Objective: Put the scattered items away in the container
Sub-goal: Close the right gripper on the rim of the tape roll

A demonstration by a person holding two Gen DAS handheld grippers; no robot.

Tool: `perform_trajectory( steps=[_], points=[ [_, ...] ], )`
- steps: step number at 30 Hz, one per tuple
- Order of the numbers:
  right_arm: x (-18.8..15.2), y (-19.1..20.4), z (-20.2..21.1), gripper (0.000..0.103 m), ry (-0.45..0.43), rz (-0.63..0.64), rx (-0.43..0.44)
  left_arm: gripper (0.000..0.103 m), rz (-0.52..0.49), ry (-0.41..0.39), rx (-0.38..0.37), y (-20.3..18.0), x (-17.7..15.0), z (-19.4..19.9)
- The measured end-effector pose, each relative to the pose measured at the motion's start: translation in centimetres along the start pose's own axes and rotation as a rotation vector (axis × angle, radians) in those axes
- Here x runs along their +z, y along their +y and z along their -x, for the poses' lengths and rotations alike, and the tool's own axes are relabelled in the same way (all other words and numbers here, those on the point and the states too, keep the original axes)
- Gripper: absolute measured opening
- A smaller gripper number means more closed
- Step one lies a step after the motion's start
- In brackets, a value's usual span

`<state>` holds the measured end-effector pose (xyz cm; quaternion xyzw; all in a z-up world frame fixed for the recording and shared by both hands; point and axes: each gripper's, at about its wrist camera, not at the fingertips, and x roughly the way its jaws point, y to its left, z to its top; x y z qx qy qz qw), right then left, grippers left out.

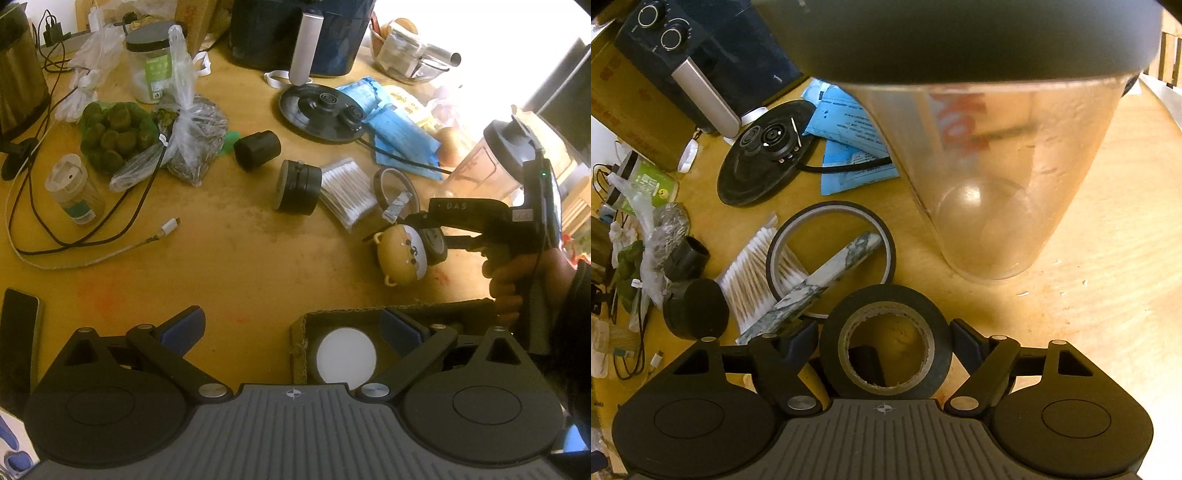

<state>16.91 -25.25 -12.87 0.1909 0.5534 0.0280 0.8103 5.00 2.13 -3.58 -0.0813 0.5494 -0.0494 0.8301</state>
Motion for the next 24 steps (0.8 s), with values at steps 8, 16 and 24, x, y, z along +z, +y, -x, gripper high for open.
perform_trajectory(
  steps=[8, 16, 24],
  points=[
    [0.0, -0.1, 0.1, 0.075, -0.003, -0.017, -0.007, 0.103, 0.001, 0.000, -0.002, 0.0, 0.0, 0.0],
    [0.1, -0.3, 0.2, 0.075, -0.001, -0.007, 0.001, 0.103, -0.003, -0.003, -0.001, -0.4, -0.2, 0.0],
    [0.1, -0.4, 2.2, 0.075, -0.048, 0.015, -0.010, 0.103, -0.009, -0.006, 0.000, -0.8, -0.4, 0.0]
  ],
)
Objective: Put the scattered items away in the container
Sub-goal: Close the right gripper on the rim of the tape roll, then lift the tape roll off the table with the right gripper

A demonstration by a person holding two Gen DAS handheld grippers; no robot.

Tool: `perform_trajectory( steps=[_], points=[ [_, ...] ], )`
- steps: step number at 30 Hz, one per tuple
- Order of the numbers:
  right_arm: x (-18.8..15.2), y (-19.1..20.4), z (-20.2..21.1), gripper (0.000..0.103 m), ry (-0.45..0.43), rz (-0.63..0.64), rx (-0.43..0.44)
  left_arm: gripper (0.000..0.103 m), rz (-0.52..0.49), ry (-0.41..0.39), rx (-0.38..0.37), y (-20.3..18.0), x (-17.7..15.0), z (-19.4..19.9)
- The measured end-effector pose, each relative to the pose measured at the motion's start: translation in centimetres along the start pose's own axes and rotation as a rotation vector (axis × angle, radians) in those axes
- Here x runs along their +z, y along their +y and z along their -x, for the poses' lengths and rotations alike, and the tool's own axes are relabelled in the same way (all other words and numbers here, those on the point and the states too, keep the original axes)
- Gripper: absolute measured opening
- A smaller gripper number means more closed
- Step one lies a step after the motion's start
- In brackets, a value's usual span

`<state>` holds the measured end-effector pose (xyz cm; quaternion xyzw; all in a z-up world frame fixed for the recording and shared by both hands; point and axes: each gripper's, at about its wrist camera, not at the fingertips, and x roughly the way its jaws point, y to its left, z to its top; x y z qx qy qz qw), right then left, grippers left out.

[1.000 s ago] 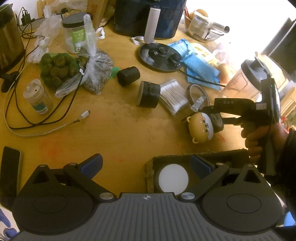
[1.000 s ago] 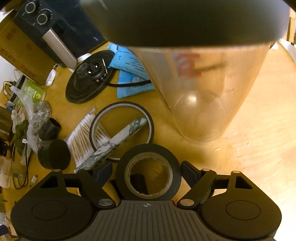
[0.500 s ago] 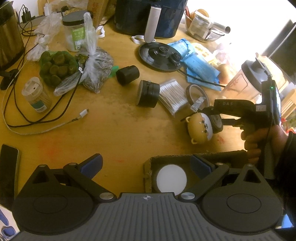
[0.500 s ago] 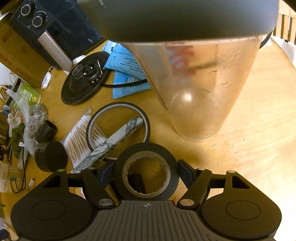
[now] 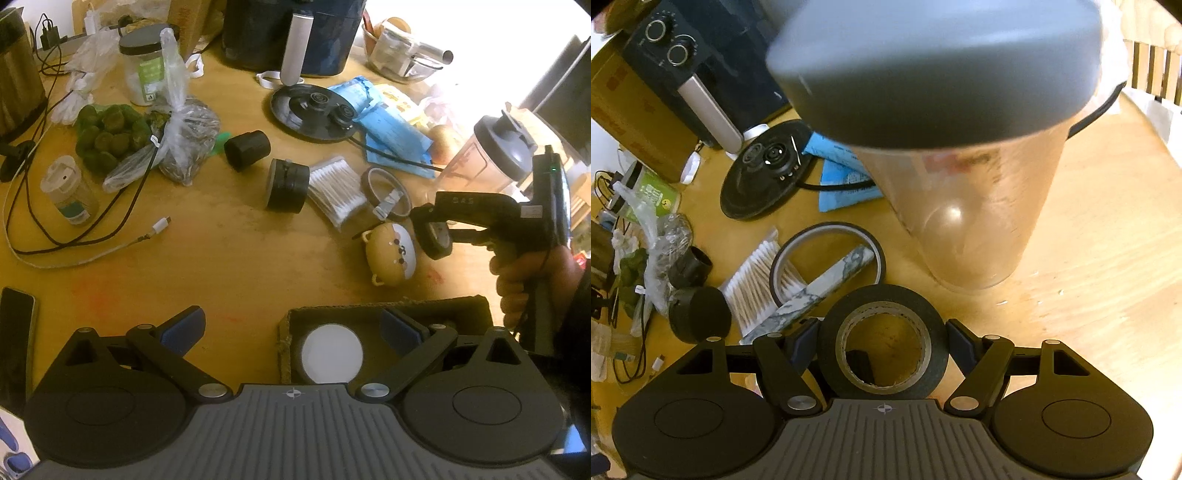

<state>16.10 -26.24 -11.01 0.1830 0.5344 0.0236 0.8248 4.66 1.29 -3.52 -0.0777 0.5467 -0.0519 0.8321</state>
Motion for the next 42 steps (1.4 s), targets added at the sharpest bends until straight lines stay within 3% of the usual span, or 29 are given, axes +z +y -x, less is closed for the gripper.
perform_trajectory(
  steps=[25, 42],
  points=[
    [-1.2, -0.2, 5.5, 0.075, -0.051, 0.103, -0.015, 0.103, -0.022, -0.035, 0.003, -1.8, -0.5, 0.9],
    [-3.1, 0.2, 9.5, 0.075, -0.087, 0.153, 0.047, 0.103, -0.015, -0.074, 0.005, -1.9, 0.2, 1.2]
  ],
)
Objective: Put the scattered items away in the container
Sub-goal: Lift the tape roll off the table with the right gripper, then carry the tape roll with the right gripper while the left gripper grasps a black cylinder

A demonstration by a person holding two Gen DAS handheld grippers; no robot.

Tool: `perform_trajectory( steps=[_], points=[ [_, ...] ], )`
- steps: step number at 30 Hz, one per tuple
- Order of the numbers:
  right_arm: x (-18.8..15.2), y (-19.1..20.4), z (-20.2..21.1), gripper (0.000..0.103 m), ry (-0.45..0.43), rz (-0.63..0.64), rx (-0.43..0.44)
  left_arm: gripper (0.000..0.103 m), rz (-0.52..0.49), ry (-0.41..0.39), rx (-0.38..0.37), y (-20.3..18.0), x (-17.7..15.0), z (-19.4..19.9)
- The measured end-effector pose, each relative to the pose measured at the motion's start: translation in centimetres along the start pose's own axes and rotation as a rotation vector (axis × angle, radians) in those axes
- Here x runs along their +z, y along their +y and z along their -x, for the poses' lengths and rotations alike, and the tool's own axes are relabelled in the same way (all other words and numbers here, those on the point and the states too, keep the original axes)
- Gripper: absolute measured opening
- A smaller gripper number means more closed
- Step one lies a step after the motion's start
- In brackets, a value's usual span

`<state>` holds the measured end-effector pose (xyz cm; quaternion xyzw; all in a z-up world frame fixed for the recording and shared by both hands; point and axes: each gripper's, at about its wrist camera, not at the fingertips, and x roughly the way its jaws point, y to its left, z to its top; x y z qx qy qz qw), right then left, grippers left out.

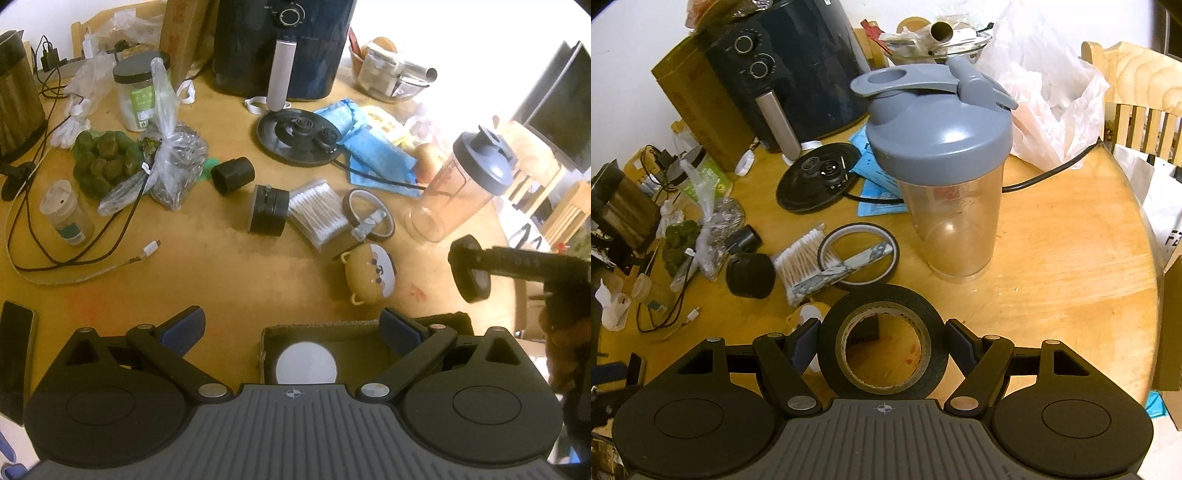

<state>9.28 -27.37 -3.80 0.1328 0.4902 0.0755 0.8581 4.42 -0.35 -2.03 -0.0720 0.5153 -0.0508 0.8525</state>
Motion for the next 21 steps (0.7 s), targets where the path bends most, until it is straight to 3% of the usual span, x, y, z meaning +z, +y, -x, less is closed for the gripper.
perform_trajectory(
  steps=[21],
  points=[
    [-1.7, -0.8, 3.0, 0.075, -0.021, -0.066, -0.024, 0.102, -0.075, -0.014, 0.044, 0.5, 3.3, -3.9]
  ],
)
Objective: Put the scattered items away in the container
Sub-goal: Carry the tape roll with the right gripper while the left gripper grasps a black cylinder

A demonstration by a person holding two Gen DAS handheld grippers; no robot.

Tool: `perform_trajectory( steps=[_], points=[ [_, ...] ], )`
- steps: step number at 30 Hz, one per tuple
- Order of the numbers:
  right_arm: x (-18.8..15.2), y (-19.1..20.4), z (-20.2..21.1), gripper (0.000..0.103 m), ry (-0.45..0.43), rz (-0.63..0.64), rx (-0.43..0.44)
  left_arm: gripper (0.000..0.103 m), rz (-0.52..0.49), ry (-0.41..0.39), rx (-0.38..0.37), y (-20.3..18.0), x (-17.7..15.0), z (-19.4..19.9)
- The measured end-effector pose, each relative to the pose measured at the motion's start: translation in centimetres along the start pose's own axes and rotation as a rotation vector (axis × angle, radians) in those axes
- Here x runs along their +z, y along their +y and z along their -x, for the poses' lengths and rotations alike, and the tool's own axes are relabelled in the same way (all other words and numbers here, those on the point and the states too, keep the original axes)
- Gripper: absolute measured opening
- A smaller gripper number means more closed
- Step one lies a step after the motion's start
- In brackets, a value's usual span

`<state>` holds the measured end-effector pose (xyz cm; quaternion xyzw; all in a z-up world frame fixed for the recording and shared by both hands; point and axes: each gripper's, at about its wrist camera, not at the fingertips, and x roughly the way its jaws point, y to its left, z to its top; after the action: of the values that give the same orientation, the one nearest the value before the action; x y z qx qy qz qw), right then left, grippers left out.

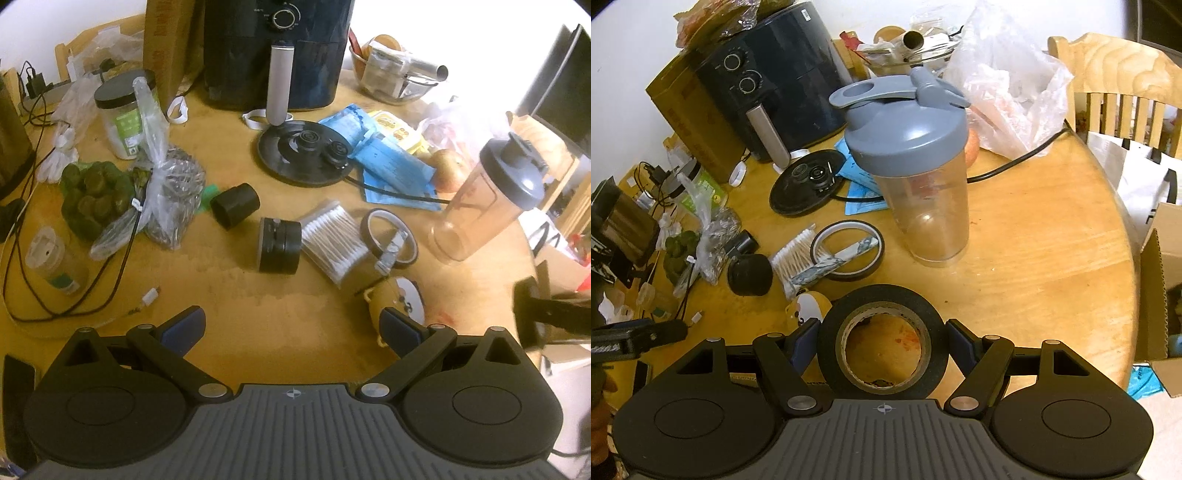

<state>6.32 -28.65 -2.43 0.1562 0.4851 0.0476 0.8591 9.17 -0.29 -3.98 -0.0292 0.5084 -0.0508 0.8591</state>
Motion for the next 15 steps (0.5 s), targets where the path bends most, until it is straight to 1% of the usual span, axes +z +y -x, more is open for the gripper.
perform_trajectory(
  steps=[13, 14, 15],
  points=[
    [-0.9, -0.3, 0.9, 0.075, 0.007, -0.046, -0.028, 0.102, -0.070, -0.012, 0.053, 0.0, 2.3, -4.8],
    [-1.0, -0.3, 1.0, 0.075, 0.006, -0.050, -0.030, 0.100, -0.075, -0.015, 0.056, 0.0, 2.5, -5.2],
    [-1.0, -0.4, 1.1, 0.075, 0.006, -0.054, -0.033, 0.091, -0.081, -0.018, 0.060, -0.1, 2.5, -5.6]
  ],
)
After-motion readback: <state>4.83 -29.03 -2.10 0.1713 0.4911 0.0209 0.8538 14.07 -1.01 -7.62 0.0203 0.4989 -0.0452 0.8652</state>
